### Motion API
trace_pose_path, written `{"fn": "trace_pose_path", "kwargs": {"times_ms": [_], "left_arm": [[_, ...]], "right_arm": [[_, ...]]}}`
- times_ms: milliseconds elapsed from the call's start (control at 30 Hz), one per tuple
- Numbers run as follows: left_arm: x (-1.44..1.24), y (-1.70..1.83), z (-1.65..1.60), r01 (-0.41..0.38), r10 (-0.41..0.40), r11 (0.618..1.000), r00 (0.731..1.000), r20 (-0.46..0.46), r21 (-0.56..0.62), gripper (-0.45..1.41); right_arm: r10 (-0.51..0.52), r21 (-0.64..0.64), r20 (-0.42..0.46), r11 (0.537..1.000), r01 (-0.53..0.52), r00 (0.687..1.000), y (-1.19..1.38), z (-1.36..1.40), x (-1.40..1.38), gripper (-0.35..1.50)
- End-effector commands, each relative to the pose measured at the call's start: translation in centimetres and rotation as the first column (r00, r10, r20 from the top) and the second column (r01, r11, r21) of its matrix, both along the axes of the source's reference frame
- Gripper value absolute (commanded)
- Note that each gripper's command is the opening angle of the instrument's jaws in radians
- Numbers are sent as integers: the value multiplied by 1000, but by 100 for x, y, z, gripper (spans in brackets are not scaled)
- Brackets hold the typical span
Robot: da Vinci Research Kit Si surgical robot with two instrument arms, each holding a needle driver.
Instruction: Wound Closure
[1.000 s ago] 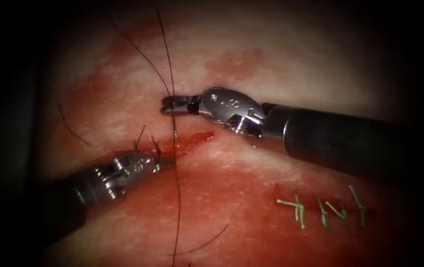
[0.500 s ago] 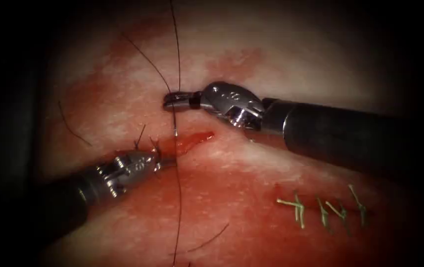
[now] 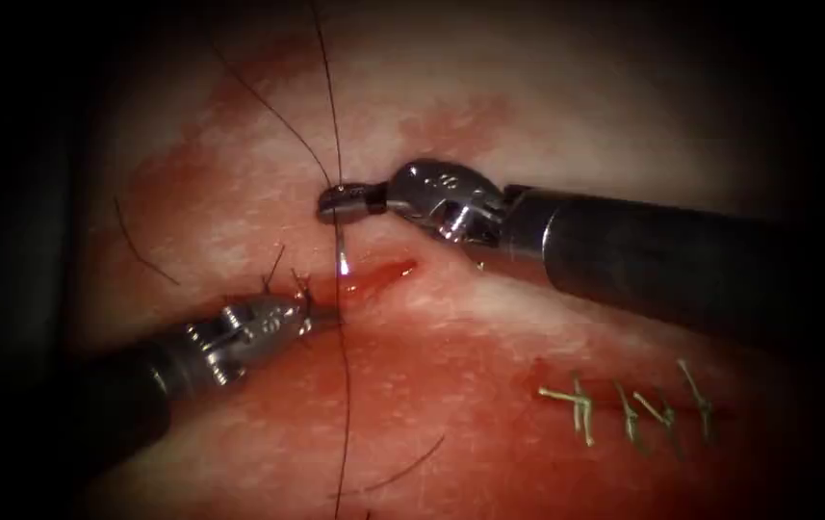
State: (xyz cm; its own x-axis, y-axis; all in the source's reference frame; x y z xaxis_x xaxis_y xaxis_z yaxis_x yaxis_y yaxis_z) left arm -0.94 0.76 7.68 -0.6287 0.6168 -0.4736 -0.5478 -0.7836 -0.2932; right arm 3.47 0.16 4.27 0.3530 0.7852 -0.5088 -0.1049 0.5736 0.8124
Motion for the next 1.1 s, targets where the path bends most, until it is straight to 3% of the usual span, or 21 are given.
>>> {"fn": "trace_pose_path", "kwargs": {"times_ms": [33,767,1100], "left_arm": [[-5,3,5,0,0,1000,1000,0,-1,-42],[-2,5,-1,-1,1,1000,1000,1,3,-42],[-1,5,-3,4,-4,1000,1000,1,8,-42]], "right_arm": [[-1,18,9,1000,1,1000,4,0,8,-35],[-61,140,3,988,60,998,-13,-10,12,-35],[-32,297,-20,954,37,999,-13,-7,12,-35]]}}
